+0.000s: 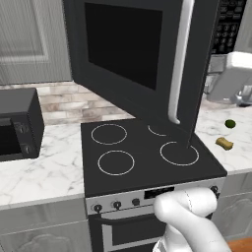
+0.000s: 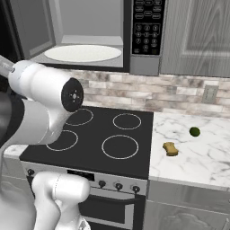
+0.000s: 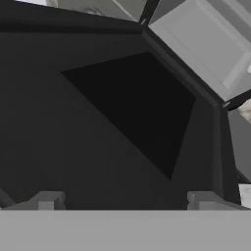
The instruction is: Place the sponge inside the microwave to prepare for sanitizing.
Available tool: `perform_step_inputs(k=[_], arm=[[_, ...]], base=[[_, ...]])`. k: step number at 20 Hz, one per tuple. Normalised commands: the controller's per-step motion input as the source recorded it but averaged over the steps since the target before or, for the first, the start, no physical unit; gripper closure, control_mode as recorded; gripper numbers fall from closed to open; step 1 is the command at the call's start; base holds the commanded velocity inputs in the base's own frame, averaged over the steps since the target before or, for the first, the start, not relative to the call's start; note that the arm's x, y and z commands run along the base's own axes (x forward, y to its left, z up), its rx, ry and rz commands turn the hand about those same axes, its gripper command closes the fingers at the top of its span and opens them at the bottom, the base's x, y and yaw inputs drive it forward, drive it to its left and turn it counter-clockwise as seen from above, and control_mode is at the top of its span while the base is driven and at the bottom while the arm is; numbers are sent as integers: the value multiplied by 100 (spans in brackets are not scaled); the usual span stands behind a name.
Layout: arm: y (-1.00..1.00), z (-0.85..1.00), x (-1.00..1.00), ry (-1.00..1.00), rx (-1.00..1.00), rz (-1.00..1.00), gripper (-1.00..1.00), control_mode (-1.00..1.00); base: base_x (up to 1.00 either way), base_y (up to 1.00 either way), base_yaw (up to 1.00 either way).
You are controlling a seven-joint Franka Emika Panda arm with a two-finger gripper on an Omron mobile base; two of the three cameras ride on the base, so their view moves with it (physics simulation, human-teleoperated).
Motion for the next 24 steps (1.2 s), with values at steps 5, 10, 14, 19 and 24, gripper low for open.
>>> perform_step_inputs(k=[5, 10, 14, 19, 24], arm=[[38, -2, -13, 0, -5, 0, -100, -100], [36, -4, -9, 0, -4, 0, -100, -100], [39, -4, -4, 0, -2, 0, -100, -100], [46, -8, -5, -3, -2, 0, -100, -100], [52, -11, 0, -2, 0, -4, -100, -100]], base=[[0, 0, 0], [0, 0, 0], [0, 0, 0], [0, 0, 0], [0, 0, 0]])
